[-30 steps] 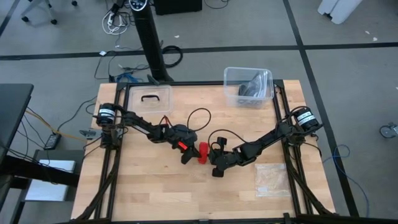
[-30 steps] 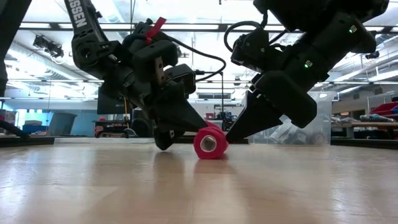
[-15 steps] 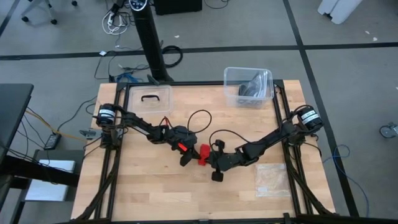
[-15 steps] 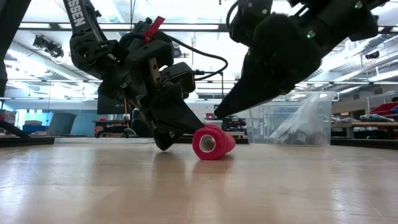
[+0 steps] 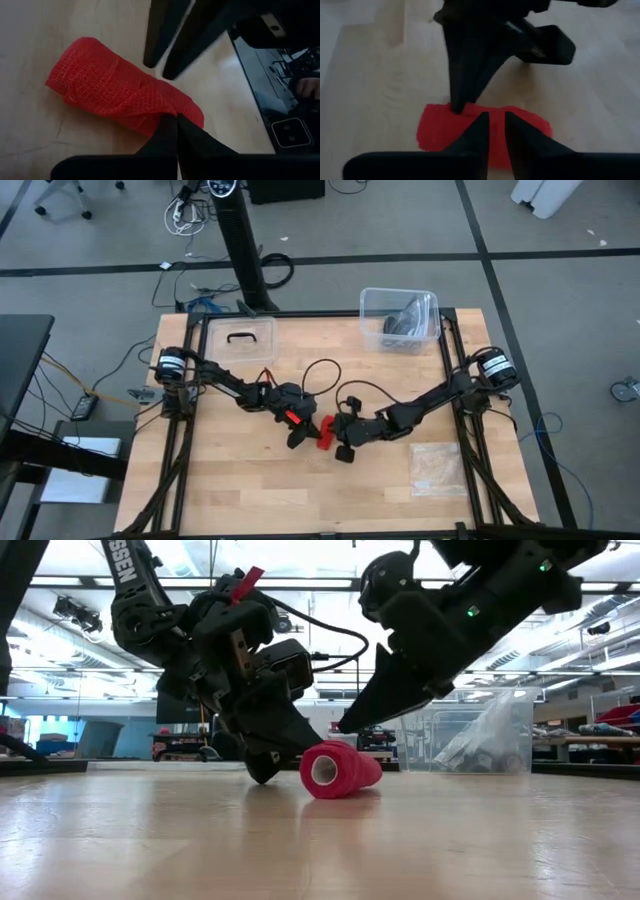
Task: Roll bandage
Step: Roll the red bandage
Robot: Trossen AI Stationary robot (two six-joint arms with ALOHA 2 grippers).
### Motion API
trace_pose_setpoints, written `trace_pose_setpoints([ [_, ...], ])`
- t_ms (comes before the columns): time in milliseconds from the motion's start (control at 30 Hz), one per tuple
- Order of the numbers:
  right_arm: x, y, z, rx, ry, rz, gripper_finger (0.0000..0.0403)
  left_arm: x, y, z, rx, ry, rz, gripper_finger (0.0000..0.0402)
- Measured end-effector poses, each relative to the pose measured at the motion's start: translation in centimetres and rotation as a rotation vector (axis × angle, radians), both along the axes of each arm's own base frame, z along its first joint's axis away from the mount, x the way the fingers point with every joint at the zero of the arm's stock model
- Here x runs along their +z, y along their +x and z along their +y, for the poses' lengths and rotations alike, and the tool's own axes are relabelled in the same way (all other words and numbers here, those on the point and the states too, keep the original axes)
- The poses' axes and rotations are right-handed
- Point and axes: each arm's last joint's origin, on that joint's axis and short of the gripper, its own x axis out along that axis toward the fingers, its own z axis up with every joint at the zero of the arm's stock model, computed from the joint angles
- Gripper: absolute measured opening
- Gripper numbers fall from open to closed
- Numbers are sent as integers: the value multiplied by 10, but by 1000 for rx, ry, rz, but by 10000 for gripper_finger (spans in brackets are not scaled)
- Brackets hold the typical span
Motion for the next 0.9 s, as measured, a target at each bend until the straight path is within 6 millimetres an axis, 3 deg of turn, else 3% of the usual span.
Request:
trace_pose_setpoints([
  [233, -2, 2, -9, 9, 31, 19, 4, 0, -1, -5, -18, 14, -3, 0],
  [900, -22, -14, -17, -13, 77, 65, 2, -2, -2, -5, -9, 24, 20, 0],
])
